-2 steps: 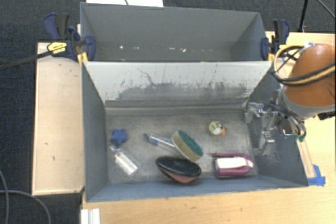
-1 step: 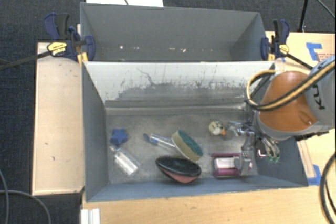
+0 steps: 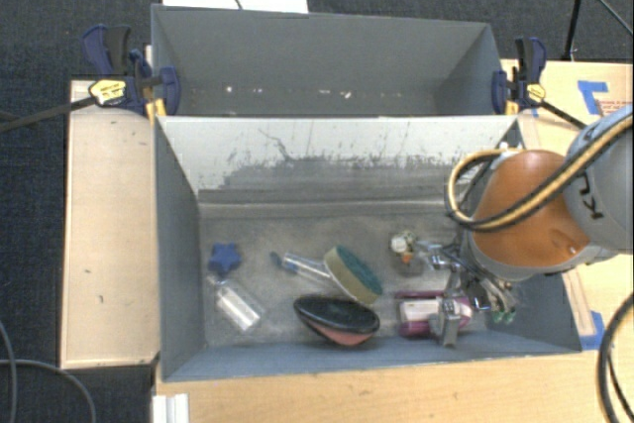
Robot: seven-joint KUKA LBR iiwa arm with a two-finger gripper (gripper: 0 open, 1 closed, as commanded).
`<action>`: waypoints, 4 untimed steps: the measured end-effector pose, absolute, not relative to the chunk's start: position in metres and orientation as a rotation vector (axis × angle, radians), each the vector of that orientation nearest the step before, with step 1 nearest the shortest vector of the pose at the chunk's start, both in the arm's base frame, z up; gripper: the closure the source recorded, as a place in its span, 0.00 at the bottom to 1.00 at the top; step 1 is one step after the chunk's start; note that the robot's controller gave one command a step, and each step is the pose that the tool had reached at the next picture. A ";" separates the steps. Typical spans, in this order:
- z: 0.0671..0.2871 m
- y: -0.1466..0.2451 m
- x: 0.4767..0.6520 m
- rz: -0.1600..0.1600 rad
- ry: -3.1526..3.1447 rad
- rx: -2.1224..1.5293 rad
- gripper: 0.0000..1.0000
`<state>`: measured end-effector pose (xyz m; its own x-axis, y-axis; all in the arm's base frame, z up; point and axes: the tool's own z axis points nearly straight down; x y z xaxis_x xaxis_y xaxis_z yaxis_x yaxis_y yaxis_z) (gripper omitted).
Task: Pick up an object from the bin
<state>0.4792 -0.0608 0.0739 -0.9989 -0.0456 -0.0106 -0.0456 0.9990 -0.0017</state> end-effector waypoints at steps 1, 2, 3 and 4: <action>0.072 -0.050 0.479 -0.004 3.135 -0.001 0.00; 0.072 -0.048 0.481 0.000 3.126 -0.011 1.00; 0.072 -0.048 0.481 -0.001 3.129 -0.015 0.00; 0.072 -0.048 0.481 0.000 3.126 -0.020 1.00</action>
Offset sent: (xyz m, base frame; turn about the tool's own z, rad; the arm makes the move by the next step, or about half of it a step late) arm -0.0023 0.0125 -0.0039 0.0458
